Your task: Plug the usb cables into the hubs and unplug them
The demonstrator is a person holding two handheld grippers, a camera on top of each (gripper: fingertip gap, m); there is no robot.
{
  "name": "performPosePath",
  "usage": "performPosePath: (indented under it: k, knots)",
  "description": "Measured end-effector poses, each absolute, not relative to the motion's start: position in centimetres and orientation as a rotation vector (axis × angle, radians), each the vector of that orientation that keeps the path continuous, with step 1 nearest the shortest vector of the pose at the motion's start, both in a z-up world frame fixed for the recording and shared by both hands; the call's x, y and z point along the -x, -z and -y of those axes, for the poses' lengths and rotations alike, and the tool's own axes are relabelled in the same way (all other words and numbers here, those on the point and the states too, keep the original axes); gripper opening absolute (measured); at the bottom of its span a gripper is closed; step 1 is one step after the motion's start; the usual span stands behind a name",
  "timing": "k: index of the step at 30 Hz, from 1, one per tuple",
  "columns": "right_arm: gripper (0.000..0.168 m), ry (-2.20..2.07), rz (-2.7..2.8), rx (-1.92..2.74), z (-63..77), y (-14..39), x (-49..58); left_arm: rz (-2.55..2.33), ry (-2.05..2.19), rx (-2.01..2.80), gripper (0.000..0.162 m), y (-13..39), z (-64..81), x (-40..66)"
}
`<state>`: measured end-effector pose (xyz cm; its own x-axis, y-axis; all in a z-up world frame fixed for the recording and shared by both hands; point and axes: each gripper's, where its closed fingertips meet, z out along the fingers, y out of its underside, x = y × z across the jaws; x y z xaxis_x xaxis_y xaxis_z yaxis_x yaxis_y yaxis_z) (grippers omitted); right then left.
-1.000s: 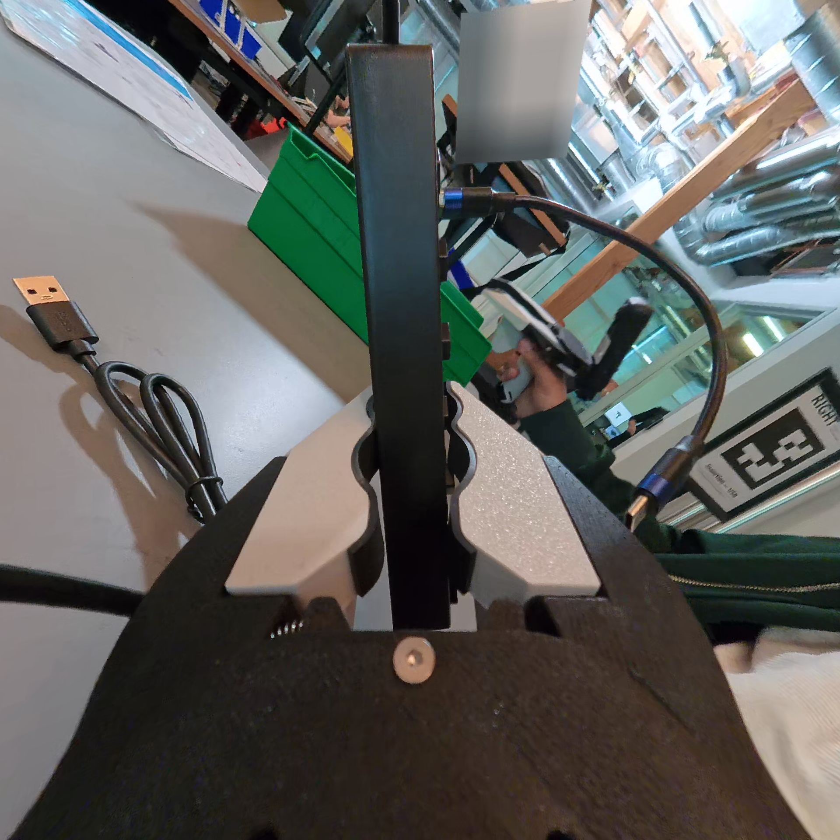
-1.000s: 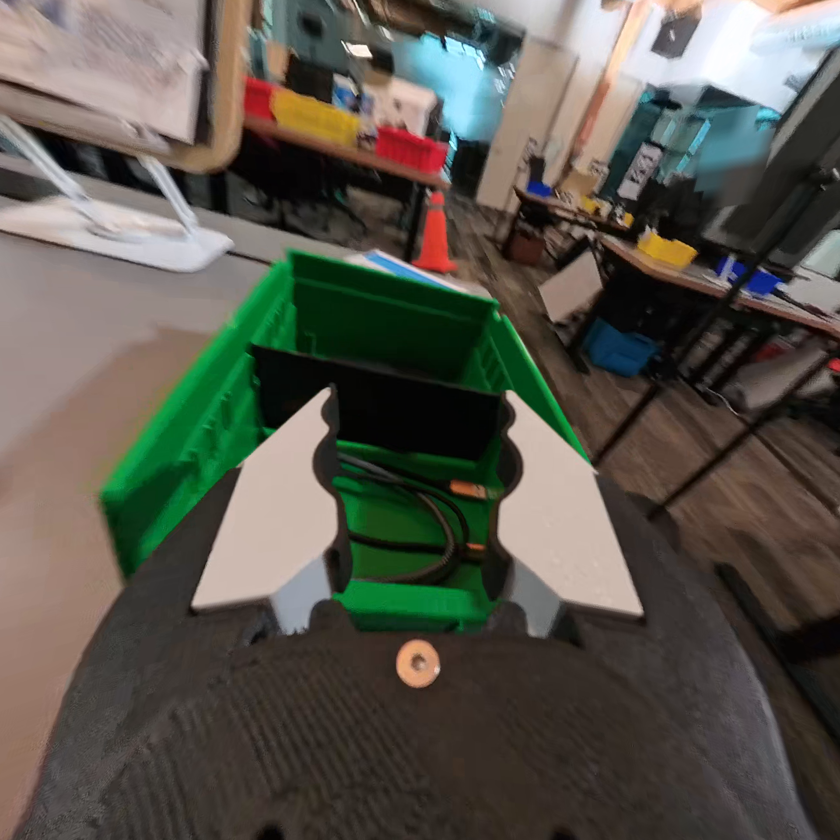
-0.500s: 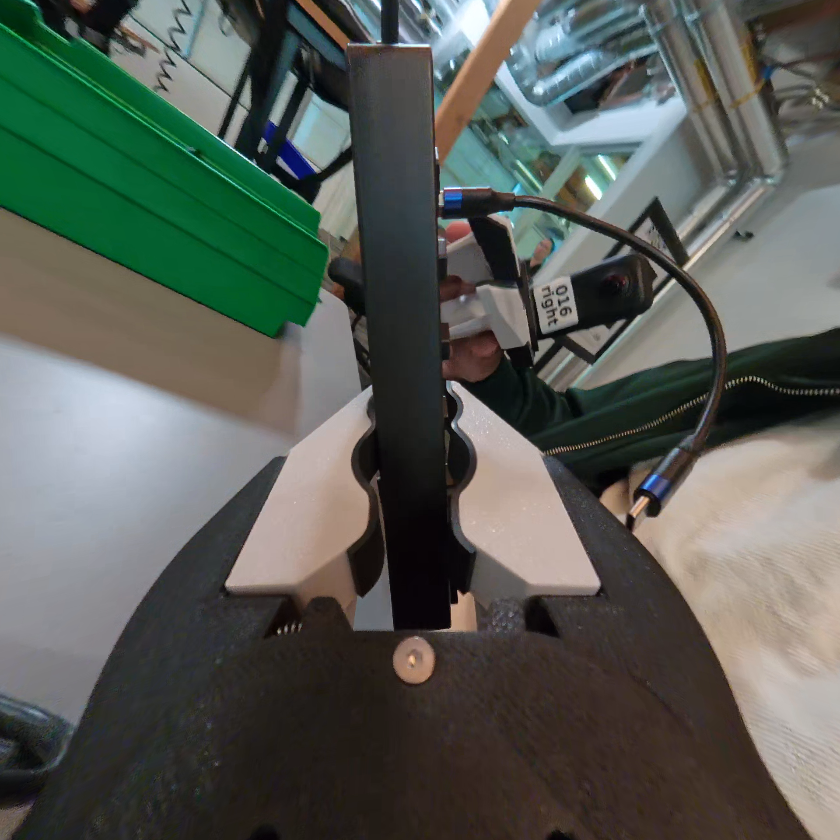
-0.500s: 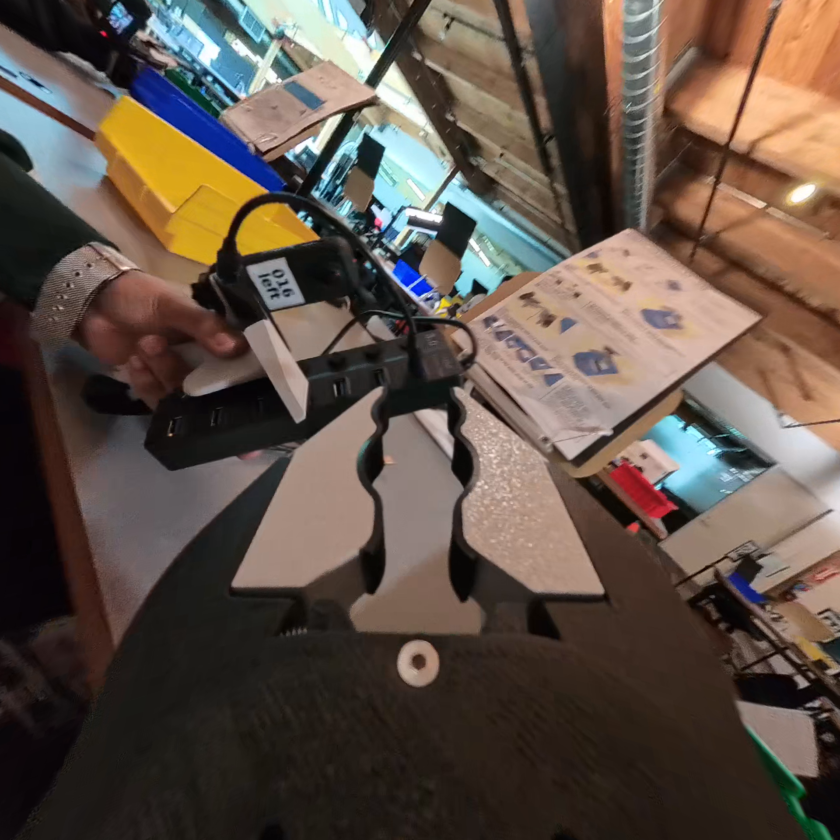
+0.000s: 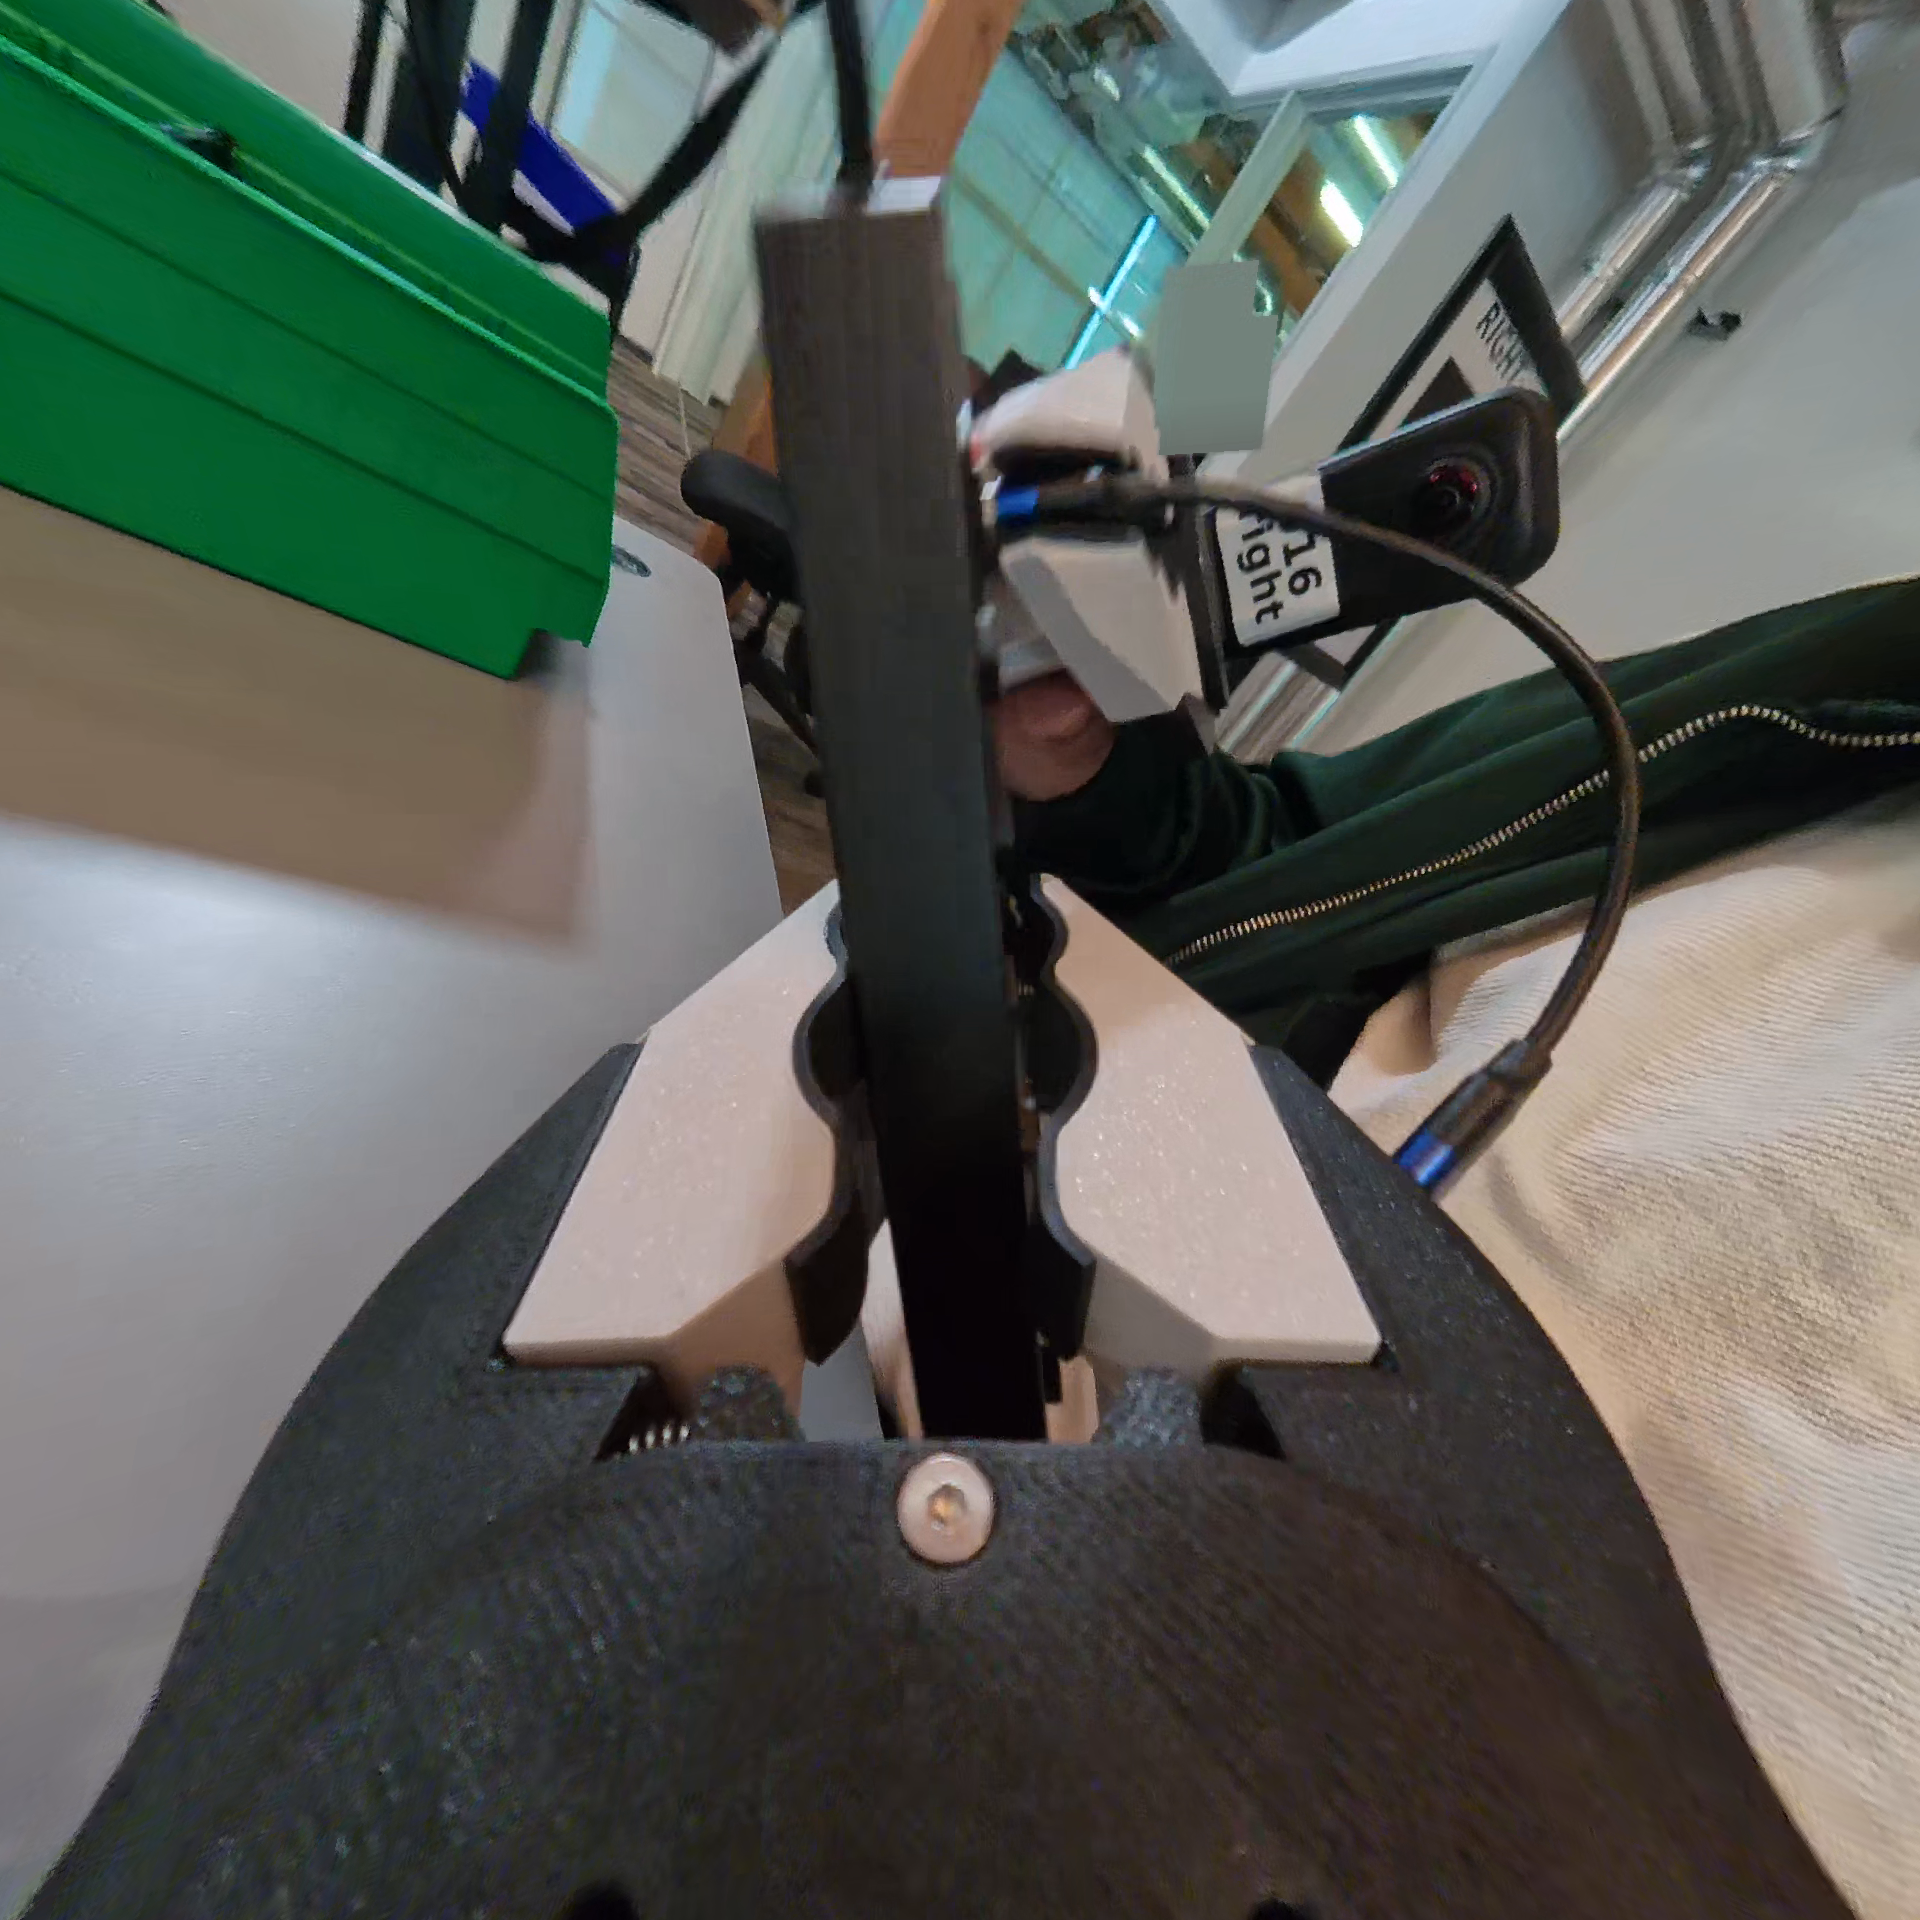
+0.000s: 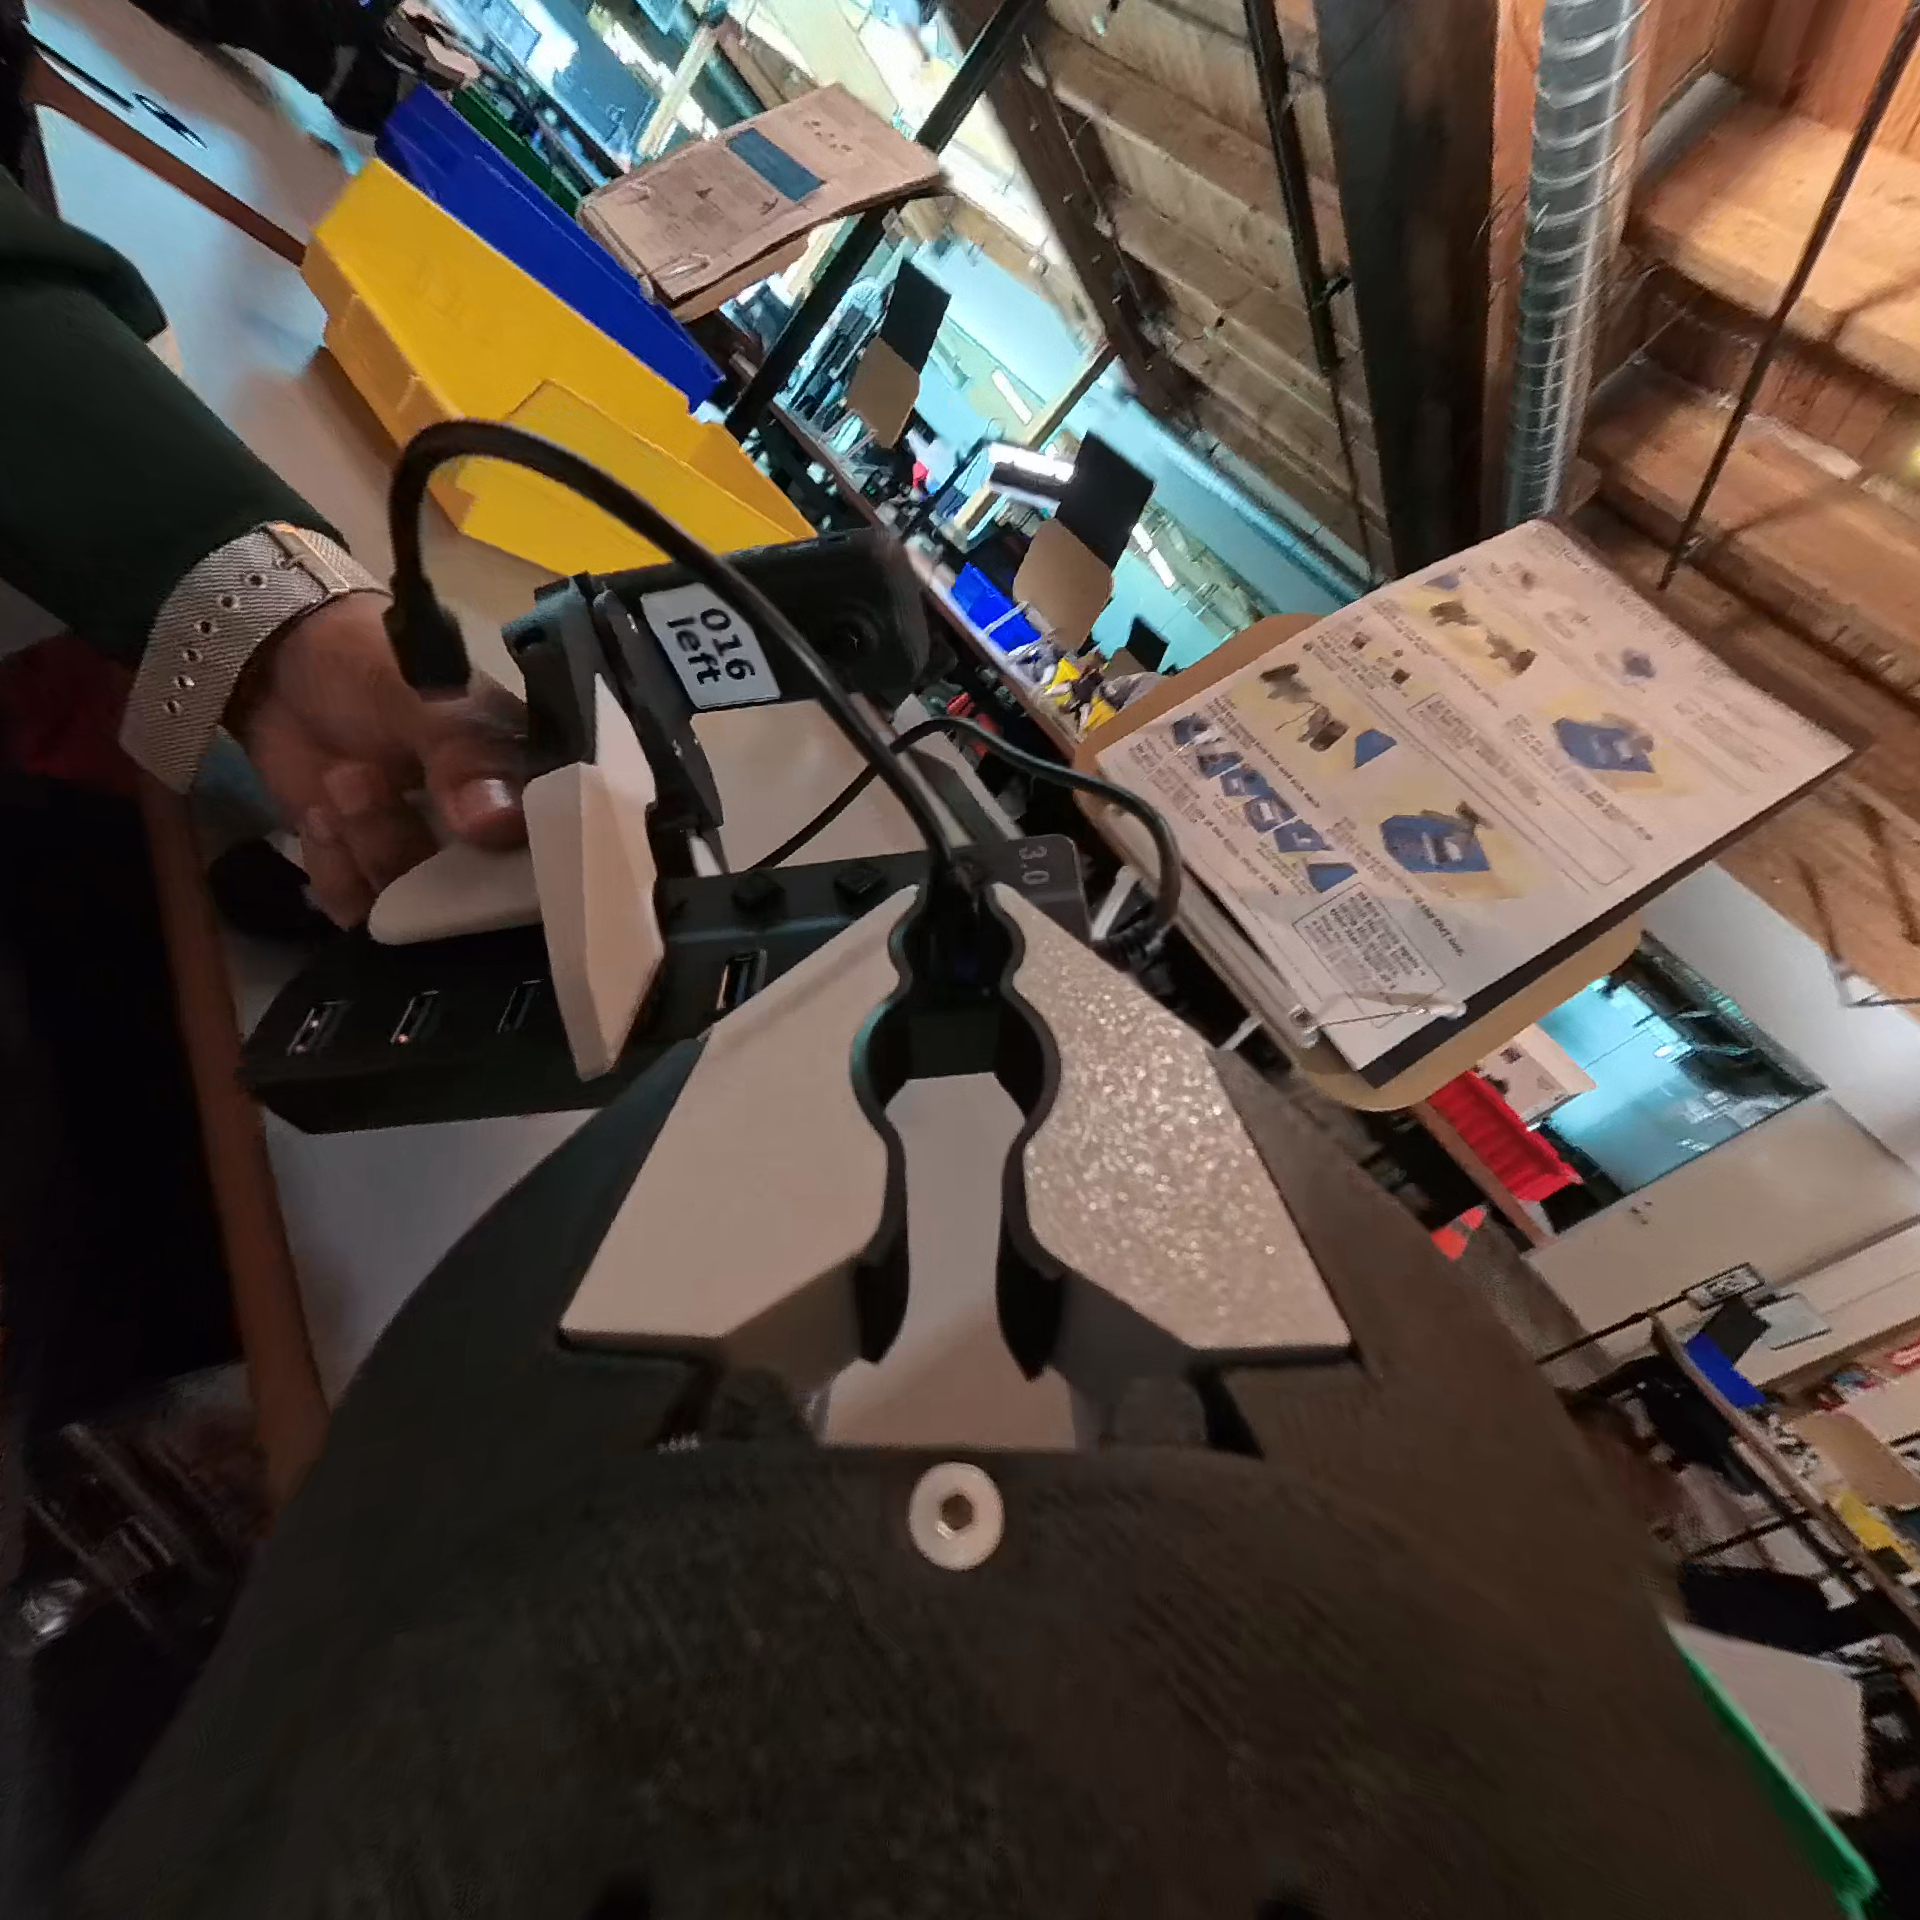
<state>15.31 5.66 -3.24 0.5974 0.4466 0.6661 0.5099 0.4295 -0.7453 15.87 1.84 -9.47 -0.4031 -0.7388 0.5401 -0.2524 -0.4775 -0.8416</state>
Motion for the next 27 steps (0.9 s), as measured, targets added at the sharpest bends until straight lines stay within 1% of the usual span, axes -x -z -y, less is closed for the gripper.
performPosePath:
  k: [1, 5, 14, 19, 27]
  knots:
    - [0.007, 0.031, 1.004, 1.212, -5.8, 3.7, -15.1, -1.319, 1.942, 1.451, 0.031, 9.2, -2.1, -15.9]
    - [0.007, 0.014, 1.042, 1.239, -5.7, 4.7, -13.8, -1.277, 1.888, 1.449, 0.034, 9.0, -2.5, -16.2]
    - [0.009, -0.003, 1.001, 1.282, -6.0, 4.3, -14.0, -1.133, 1.860, 1.571, 0.024, 8.6, -4.1, -16.9]
    - [0.009, 0.009, 0.993, 1.262, -5.7, 3.7, -14.1, -1.134, 1.793, 1.572, 0.023, 8.3, -4.2, -17.1]
    - [0.010, -0.047, 1.008, 1.234, -4.7, 2.8, -13.8, -1.108, 1.885, 1.546, 0.024, 7.4, -3.1, -17.1]
